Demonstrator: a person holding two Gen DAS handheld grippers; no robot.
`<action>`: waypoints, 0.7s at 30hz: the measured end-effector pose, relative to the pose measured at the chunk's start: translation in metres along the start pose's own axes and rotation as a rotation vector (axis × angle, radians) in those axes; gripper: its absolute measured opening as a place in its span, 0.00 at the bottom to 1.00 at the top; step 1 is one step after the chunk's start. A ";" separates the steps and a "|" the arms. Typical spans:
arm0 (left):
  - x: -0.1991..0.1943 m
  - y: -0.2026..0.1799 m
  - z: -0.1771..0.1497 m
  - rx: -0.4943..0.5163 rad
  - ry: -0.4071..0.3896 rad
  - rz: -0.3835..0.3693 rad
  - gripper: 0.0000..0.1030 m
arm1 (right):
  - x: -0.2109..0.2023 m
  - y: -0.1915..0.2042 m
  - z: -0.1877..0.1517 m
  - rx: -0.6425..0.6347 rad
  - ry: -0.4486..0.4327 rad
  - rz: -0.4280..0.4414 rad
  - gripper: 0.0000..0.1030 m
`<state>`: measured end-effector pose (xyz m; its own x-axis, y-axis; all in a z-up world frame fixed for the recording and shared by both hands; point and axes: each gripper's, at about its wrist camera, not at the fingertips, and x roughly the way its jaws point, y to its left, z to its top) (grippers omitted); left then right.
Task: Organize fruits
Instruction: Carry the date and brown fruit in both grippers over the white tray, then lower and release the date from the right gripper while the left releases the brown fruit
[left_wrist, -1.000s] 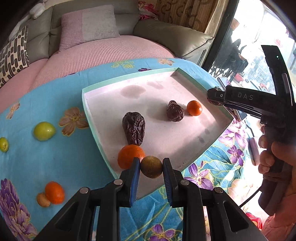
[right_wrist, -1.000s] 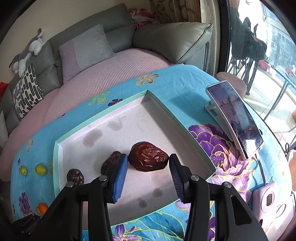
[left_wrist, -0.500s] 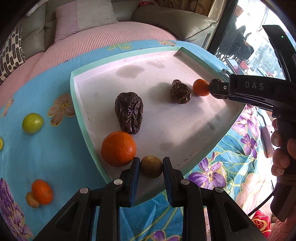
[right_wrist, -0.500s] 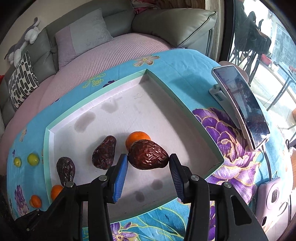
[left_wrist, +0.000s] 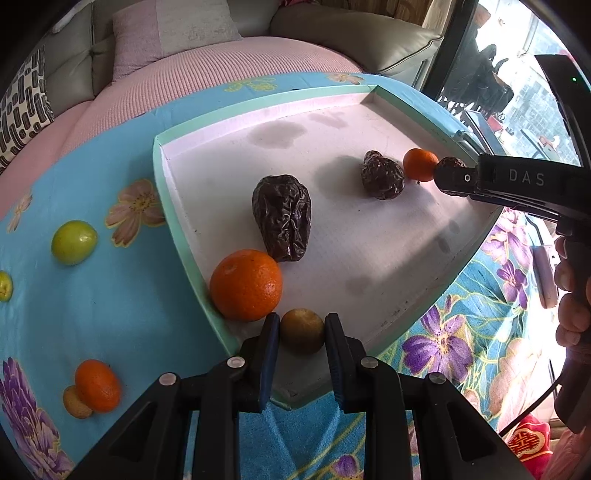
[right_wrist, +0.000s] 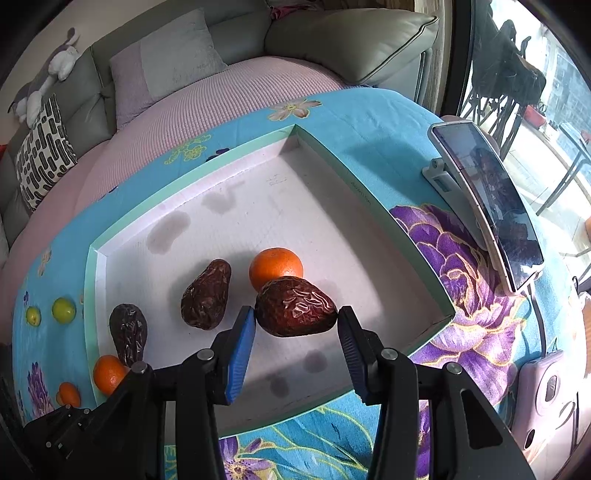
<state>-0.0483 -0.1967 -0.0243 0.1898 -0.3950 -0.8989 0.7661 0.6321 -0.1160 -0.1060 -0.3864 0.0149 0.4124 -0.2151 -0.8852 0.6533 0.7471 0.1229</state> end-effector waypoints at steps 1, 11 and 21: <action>0.001 0.001 0.002 0.000 0.002 0.004 0.26 | 0.000 0.000 0.000 0.001 0.001 0.000 0.46; 0.001 0.017 0.004 -0.025 -0.005 0.053 0.26 | 0.002 0.002 -0.001 -0.003 0.016 0.006 0.46; 0.001 0.021 0.008 -0.031 -0.009 0.068 0.26 | 0.015 0.006 -0.003 -0.033 0.060 -0.010 0.46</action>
<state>-0.0271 -0.1889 -0.0248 0.2465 -0.3558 -0.9015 0.7315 0.6785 -0.0678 -0.0977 -0.3832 0.0007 0.3666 -0.1850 -0.9118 0.6354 0.7656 0.1001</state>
